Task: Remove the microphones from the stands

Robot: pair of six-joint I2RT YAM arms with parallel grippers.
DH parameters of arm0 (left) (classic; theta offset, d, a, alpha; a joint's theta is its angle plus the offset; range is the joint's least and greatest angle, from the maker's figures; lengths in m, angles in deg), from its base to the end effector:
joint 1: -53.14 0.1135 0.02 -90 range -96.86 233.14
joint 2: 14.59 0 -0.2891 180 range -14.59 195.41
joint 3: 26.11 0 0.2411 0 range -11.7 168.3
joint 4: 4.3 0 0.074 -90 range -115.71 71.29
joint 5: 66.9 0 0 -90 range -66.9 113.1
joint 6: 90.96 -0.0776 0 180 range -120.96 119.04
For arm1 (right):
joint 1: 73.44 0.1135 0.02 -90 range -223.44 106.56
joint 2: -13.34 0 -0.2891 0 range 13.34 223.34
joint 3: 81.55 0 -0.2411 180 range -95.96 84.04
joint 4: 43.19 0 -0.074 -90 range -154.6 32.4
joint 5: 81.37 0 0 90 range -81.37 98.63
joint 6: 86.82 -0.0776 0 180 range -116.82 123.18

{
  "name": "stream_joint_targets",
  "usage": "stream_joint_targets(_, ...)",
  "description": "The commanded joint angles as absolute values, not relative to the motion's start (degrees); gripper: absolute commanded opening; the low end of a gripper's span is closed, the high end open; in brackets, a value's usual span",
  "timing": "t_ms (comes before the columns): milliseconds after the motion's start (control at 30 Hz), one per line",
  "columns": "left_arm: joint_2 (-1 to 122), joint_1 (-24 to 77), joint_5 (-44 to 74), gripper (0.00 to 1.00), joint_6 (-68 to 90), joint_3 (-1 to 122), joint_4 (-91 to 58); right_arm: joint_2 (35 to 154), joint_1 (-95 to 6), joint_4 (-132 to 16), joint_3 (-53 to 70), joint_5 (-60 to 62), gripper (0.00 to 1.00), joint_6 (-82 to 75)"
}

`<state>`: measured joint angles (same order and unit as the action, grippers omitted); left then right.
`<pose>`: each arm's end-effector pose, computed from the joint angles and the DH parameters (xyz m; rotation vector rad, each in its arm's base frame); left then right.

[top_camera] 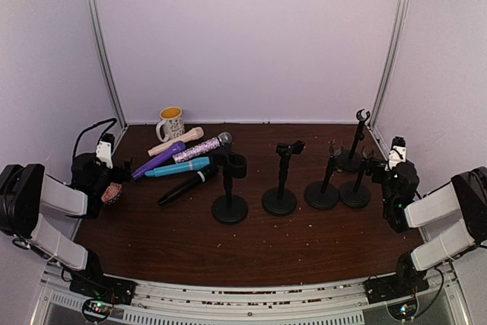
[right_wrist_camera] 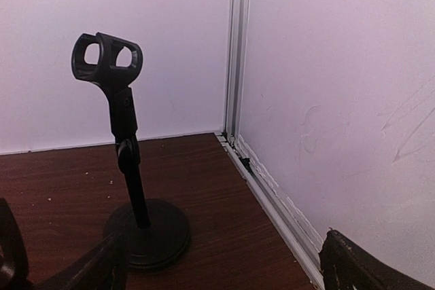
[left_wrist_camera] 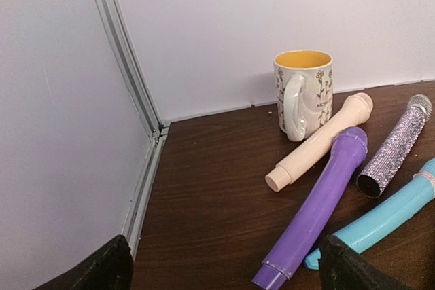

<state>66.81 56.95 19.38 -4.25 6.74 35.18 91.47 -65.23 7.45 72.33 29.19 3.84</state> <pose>0.2856 0.0140 0.1948 0.0400 1.7284 0.0353 0.2568 0.0095 0.2029 0.1560 1.5885 -0.1834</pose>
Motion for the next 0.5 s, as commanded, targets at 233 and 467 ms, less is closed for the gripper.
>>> stream_joint_targets(233, 67.1, 57.5, 19.9, 0.98, -3.7, 7.3, 39.1, 91.6, -65.6, 9.2, 71.4, 26.1, 1.0, 3.4)
stream_joint_targets(467, 67.0, 57.4, 19.9, 0.98, -3.7, 7.3, 39.2, 91.6, -65.6, 9.3, 71.5, 26.0, 1.0, 3.3)
